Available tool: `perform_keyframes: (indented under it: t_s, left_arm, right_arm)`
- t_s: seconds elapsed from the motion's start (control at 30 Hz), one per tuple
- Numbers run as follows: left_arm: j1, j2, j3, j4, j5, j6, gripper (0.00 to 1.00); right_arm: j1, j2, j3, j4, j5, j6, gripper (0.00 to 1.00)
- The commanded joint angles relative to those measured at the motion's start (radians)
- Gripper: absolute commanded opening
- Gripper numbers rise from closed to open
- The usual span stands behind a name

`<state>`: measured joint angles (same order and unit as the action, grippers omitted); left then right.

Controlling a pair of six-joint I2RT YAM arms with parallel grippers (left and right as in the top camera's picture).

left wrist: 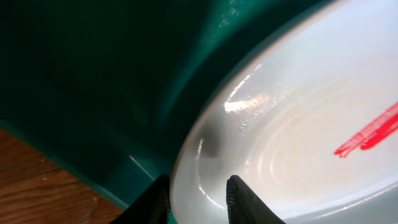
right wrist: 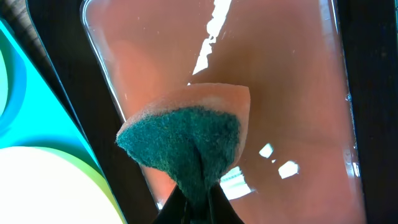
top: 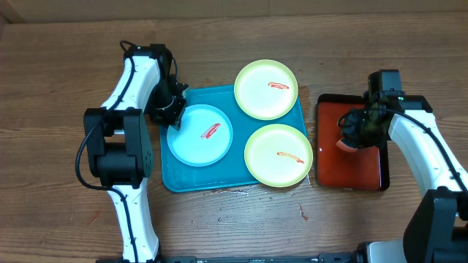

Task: Clean dirty plates on tray and stack at the side
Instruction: 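Lower the left gripper and grasp the white plate's left rim, then carry the sponge with the right gripper over the white plate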

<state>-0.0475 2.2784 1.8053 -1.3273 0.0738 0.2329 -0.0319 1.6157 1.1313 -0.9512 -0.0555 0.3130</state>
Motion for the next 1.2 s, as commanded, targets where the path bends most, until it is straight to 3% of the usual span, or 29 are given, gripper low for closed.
perform_keyframes:
  t_s: [0.0,0.27,0.37,0.43,0.8,1.17]
  left_arm:
    - [0.003,0.008,-0.051,0.001,0.027,-0.102,0.35]
    - [0.001,0.003,-0.099,0.054,0.032,-0.189,0.31]
    - [0.002,-0.001,-0.099,0.061,0.033,-0.196,0.21]
    - [0.002,-0.001,-0.1,0.065,0.048,-0.196,0.05]
    - [0.002,-0.001,-0.1,0.065,0.095,-0.189,0.04]
    - [0.004,-0.001,-0.093,0.072,0.111,-0.193,0.04]
  right_arm:
    - [0.003,-0.009,0.001,0.006,-0.006,-0.007,0.04]
    - [0.003,-0.009,0.001,0.015,-0.007,-0.007,0.04]
    - [0.003,-0.009,0.001,0.015,-0.007,-0.007,0.04]
    - [0.003,-0.009,0.001,0.02,-0.008,-0.007,0.04]
    - [0.003,-0.01,0.03,-0.003,-0.082,-0.006,0.04]
    - [0.126,-0.002,0.25,-0.138,-0.138,0.018,0.04]
